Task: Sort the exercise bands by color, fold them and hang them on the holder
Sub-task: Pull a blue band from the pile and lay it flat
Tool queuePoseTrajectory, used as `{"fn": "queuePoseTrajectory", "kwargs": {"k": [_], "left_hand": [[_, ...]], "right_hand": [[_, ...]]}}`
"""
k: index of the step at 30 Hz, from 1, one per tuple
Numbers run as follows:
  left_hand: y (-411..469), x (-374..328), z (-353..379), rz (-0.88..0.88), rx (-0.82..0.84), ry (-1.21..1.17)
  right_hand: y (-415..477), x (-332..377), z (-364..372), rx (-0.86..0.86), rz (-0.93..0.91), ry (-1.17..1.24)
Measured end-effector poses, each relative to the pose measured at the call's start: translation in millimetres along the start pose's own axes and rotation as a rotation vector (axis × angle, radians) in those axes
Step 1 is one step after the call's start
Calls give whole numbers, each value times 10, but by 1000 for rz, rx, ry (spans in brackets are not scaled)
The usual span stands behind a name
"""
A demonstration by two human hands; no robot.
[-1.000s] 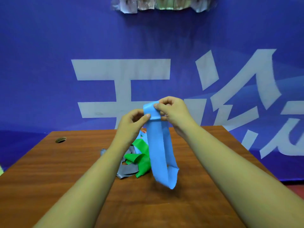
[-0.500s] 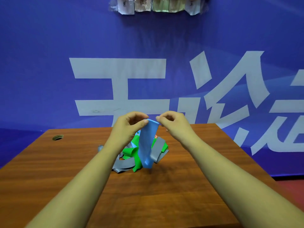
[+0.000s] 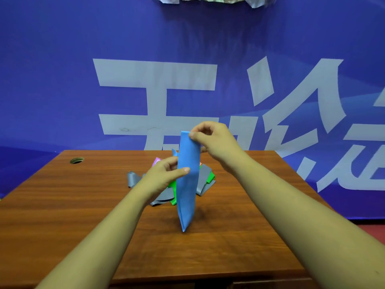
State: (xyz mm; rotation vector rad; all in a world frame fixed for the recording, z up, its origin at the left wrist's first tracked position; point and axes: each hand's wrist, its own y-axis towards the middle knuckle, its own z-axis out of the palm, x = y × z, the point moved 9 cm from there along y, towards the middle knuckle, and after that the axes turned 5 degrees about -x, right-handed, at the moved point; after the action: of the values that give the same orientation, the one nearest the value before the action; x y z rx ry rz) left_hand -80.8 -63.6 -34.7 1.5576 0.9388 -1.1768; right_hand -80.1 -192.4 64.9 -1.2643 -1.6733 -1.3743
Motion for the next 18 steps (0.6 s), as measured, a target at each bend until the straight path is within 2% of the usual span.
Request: {"fn": "queuePoseTrajectory", "kwargs": {"k": [6, 10, 15, 18], "left_hand": [[-232, 656, 161, -233, 141, -33], [-416, 991, 108, -325, 188, -6], [-626, 1331, -227, -411, 130, 54], [-677, 1441, -434, -423, 42, 78]], "right_hand": [[38, -184, -172, -92, 118, 145], [-7, -549, -379, -222, 230, 188], [-233, -1244, -584, -360, 400, 267], [-414, -1611, -690, -437, 453, 260]]}}
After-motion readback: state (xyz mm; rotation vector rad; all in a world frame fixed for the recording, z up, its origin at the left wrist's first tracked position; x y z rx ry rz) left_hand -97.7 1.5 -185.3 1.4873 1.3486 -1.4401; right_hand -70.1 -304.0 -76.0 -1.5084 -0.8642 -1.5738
